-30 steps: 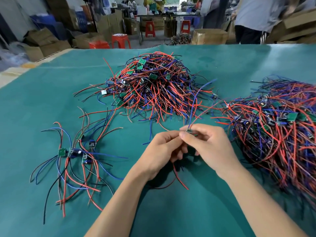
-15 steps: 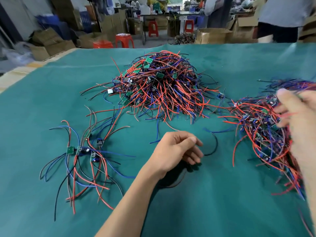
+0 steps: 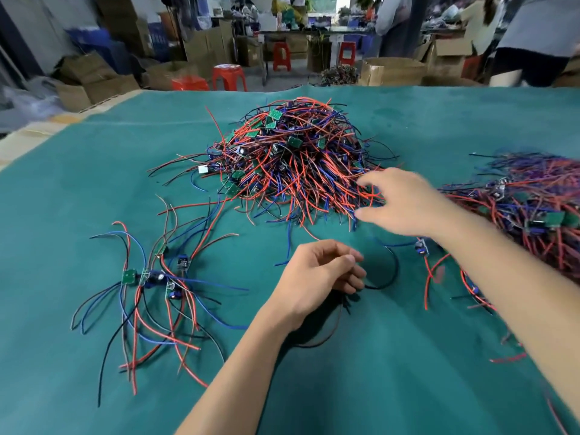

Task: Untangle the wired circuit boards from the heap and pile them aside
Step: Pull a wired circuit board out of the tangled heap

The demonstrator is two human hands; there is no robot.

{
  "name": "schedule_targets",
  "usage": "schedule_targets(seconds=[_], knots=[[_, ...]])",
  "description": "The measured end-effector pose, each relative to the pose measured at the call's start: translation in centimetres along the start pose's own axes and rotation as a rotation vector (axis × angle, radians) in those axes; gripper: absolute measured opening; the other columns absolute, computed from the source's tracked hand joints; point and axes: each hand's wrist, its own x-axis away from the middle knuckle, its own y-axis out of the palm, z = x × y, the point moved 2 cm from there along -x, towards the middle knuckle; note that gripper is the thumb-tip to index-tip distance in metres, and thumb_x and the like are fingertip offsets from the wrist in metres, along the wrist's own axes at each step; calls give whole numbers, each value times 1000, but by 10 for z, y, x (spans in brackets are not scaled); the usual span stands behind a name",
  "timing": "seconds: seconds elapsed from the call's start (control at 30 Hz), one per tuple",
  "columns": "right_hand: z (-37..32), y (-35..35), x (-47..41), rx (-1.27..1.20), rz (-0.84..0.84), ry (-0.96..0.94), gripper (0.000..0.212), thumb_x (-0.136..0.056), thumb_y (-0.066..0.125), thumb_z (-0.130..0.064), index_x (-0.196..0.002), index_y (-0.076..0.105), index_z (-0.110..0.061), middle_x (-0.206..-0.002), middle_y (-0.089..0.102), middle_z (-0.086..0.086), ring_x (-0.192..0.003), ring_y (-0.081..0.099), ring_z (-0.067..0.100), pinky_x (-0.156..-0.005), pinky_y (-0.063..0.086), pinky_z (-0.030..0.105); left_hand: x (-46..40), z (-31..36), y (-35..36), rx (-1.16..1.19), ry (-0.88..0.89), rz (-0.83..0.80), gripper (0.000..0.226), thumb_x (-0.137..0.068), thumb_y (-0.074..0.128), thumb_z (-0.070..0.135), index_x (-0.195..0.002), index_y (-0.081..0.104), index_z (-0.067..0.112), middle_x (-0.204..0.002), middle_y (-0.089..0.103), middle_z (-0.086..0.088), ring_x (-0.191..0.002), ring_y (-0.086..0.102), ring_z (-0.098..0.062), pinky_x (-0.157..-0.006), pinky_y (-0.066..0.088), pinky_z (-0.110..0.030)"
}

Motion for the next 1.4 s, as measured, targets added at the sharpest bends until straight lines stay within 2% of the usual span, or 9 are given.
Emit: schedule_targets(seconds=[0.13,0.33,0.6,0.8,0.9,1.03,1.2,1.3,1.4], knots=[[-26,44,-37,3,-36,89,63,-95,65,-44,-147,42,-16,-149,45,15,-138,44,39,-111,42,48,-1,0,-2,3,10,6,16,-100,48,-2,-100,63,-6,-80,68,-15,-63,64,-16,-60,52,-20],[-23,47,-42,-73,207,154,15,-90,76,-37,-88,67,-26,-107,69,7,-109,63,34,-75,42,35,-2,-2,-3,-17,11,12,16,-99,48,-2,-100,64,-7,-82,68,-15,-65,64,-17,-61,52,-21],[-23,20,-21,-285,291,158,26,-86,79,-32,-63,70,-26,-61,59,-9,-84,56,27,-72,45,33,-3,-3,-5,-15,12,47,15,-97,49,-4,-102,62,-10,-85,68,-17,-68,64,-19,-64,54,-22],[-33,14,32,-626,366,99,21,-71,69,-30,-64,72,-11,-53,62,-1,-54,53,9,-59,43,29,-9,-2,-9,184,-4,214,19,-104,45,14,-107,59,2,-92,64,-17,-68,65,-19,-56,52,-24],[-41,23,69,-773,289,-6,17,-68,64,-28,-56,68,-17,-63,69,1,-54,56,7,-58,43,28,-11,-2,-10,246,-21,201,34,-106,42,30,-113,57,0,-85,68,-12,-66,66,-19,-58,53,-26],[-52,45,93,-868,24,-131,16,-62,68,-18,-49,59,-18,-65,63,3,-49,49,3,-54,33,15,-8,-2,-8,104,5,196,31,-104,47,21,-108,59,-7,-71,66,-2,-64,59,-18,-58,50,-24],[-52,49,94,-938,-126,-225,19,-56,68,-20,-47,52,-14,-65,53,10,-64,47,22,-62,35,40,-4,-1,-9,33,4,229,15,-99,57,17,-91,59,5,-70,57,-5,-72,49,-22,-71,43,-40],[-54,51,96,-1055,-181,-242,17,-54,68,-23,-47,54,-18,-64,53,6,-64,48,40,-60,36,50,-3,0,-13,-20,-12,253,24,-97,62,28,-86,54,9,-66,54,-2,-68,47,-20,-69,40,-41],[-56,52,96,-1122,-227,-263,17,-58,68,-10,-48,55,-15,-64,52,14,-66,45,46,-60,35,55,-1,0,-15,-20,-1,283,31,-90,71,34,-85,51,10,-80,60,-13,-74,53,-22,-74,45,-56]])
